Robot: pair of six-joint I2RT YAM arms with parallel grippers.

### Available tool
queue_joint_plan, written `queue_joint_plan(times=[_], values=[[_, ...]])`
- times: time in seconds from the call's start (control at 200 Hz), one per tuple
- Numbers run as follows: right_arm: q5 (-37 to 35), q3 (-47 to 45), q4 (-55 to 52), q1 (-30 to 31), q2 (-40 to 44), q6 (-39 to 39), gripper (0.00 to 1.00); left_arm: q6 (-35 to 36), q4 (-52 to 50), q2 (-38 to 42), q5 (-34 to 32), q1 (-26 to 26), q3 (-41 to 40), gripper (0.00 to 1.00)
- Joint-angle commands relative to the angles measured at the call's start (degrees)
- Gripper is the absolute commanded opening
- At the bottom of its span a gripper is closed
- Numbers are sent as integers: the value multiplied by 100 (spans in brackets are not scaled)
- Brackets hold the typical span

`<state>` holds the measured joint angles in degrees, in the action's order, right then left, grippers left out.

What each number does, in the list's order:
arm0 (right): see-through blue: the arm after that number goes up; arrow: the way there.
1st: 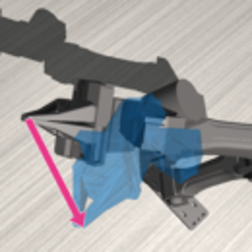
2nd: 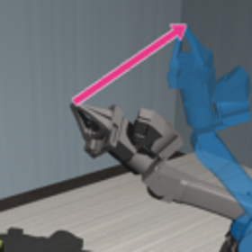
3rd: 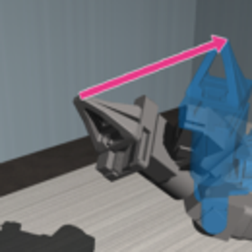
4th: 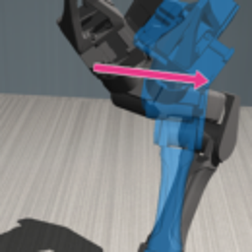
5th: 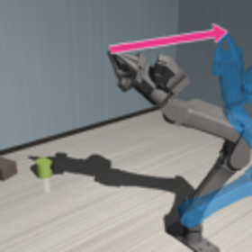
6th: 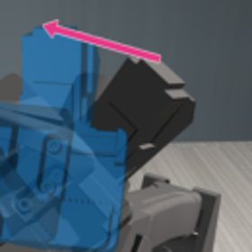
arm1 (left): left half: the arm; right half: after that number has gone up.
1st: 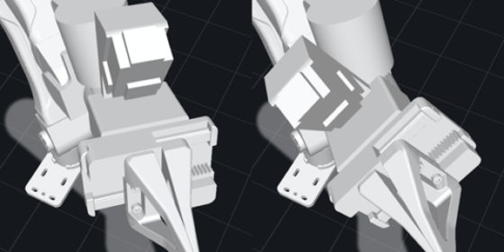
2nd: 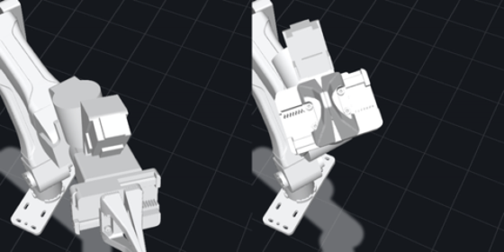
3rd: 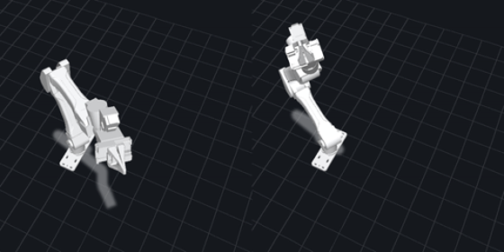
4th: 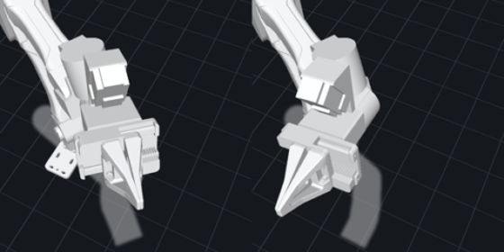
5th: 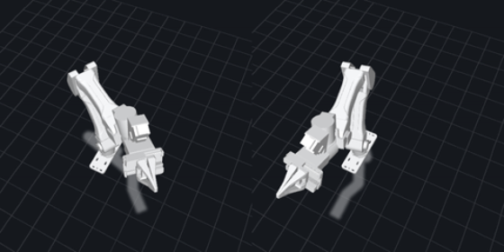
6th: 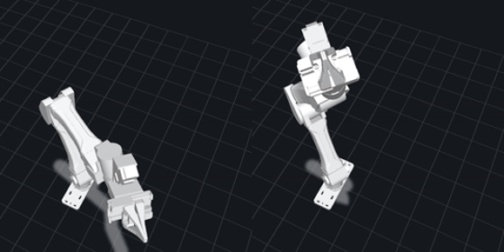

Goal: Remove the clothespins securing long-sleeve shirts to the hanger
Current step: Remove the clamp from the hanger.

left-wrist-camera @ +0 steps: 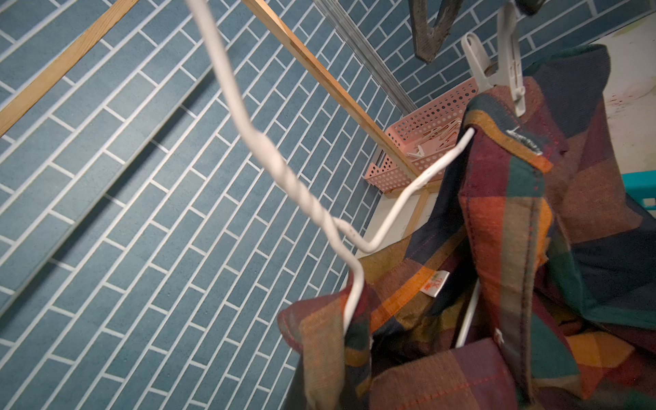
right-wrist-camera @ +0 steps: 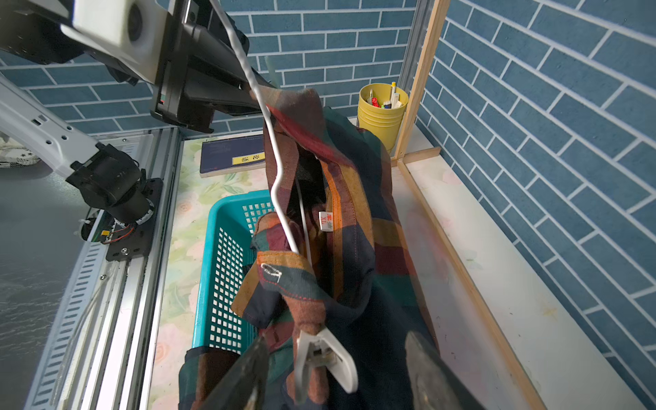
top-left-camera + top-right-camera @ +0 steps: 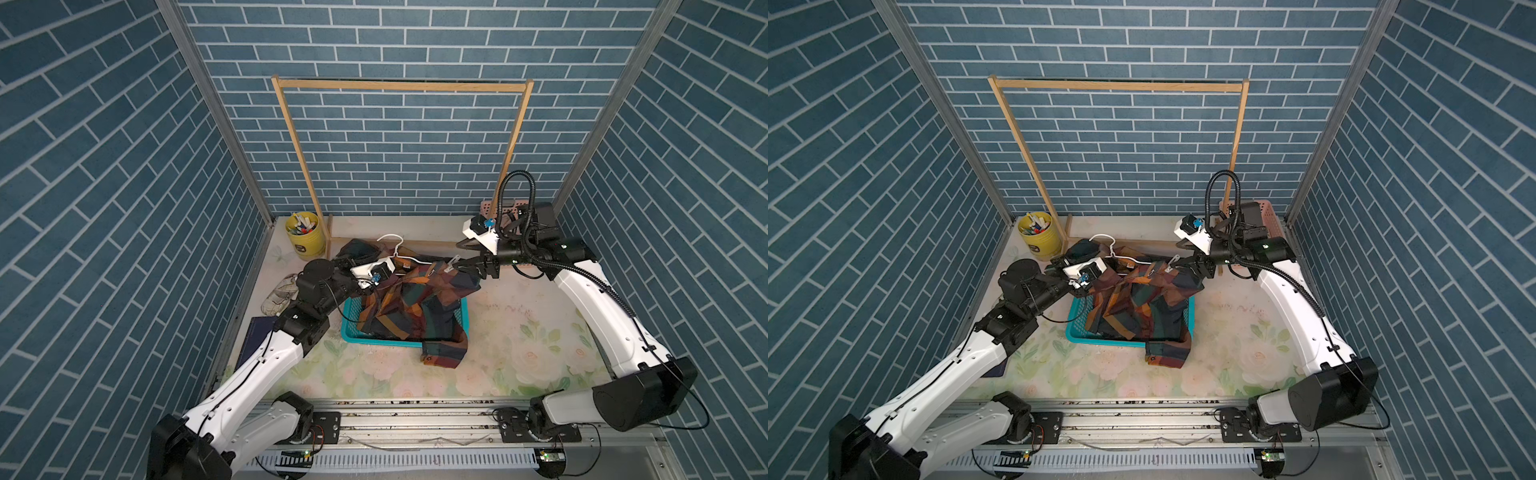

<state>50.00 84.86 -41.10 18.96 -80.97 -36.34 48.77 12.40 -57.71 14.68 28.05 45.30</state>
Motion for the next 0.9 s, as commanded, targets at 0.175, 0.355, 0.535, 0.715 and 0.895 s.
queue_joint_plan(times=[0.175, 0.355, 0.535, 0.715, 0.895], values=[[206, -22, 36, -24, -174, 83, 60, 36, 87, 114, 102, 21, -2, 0], [239, -22, 9, -26, -224, 97, 54, 36, 69, 112, 106, 17, 5, 0], [320, -25, -82, -26, -253, 70, 47, 47, 25, 120, 120, 22, 23, 0], [370, -42, -133, -24, -270, 47, 35, 56, 8, 107, 131, 18, 33, 0], [344, -28, -173, -29, -288, 24, 19, 55, -18, 108, 130, 20, 50, 0]])
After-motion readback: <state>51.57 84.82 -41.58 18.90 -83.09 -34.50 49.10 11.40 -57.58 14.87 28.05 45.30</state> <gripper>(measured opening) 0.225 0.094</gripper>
